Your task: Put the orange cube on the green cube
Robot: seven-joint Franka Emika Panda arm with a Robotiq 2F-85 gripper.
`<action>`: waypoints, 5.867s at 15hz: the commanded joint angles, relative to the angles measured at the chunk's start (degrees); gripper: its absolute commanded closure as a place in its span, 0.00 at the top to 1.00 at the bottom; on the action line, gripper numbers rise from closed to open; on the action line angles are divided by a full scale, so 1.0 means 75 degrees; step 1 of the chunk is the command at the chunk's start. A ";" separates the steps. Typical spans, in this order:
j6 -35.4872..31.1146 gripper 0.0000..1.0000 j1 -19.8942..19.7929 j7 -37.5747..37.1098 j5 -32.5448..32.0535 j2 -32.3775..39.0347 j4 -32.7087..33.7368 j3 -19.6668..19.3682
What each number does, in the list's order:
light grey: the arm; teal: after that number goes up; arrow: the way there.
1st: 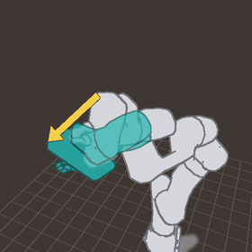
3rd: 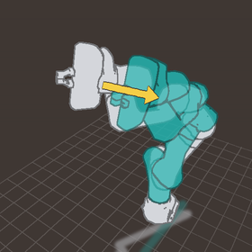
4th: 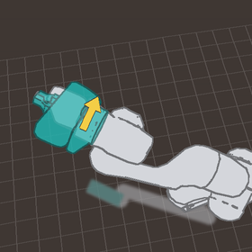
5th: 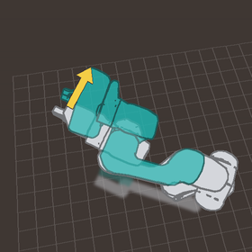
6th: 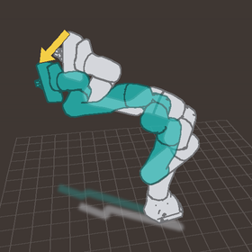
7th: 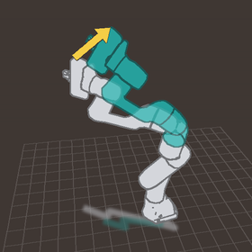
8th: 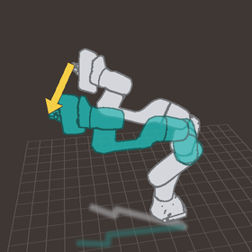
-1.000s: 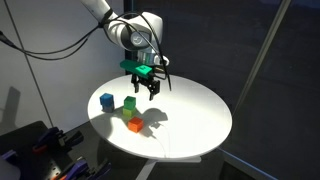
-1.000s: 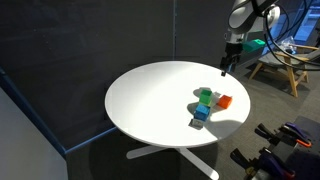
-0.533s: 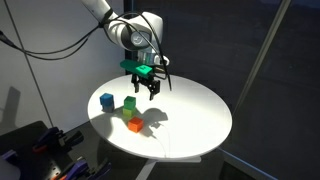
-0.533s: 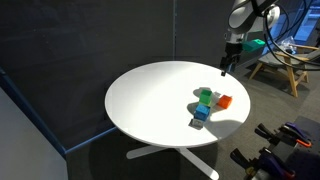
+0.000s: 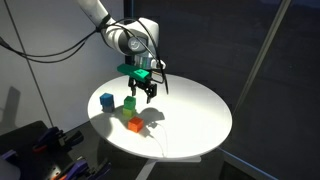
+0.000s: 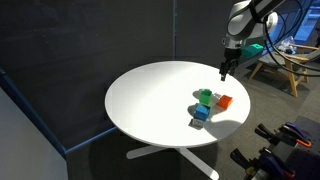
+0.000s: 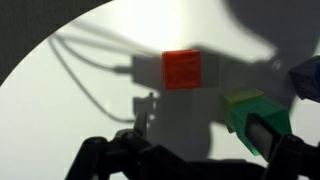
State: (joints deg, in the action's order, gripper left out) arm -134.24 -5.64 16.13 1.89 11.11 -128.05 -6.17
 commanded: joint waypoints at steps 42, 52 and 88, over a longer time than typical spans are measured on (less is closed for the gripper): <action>-0.2731 1.00 -0.0249 -0.0526 -0.0348 0.1913 -0.0547 0.0309; -0.2541 0.30 -0.0299 -0.0469 -0.0378 0.1940 -0.0497 0.0308; -0.0333 0.23 0.0182 0.1473 -0.1068 -0.0399 -0.0562 0.0647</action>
State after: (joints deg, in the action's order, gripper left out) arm -137.72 -4.58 25.09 -4.29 9.10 -131.92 -1.91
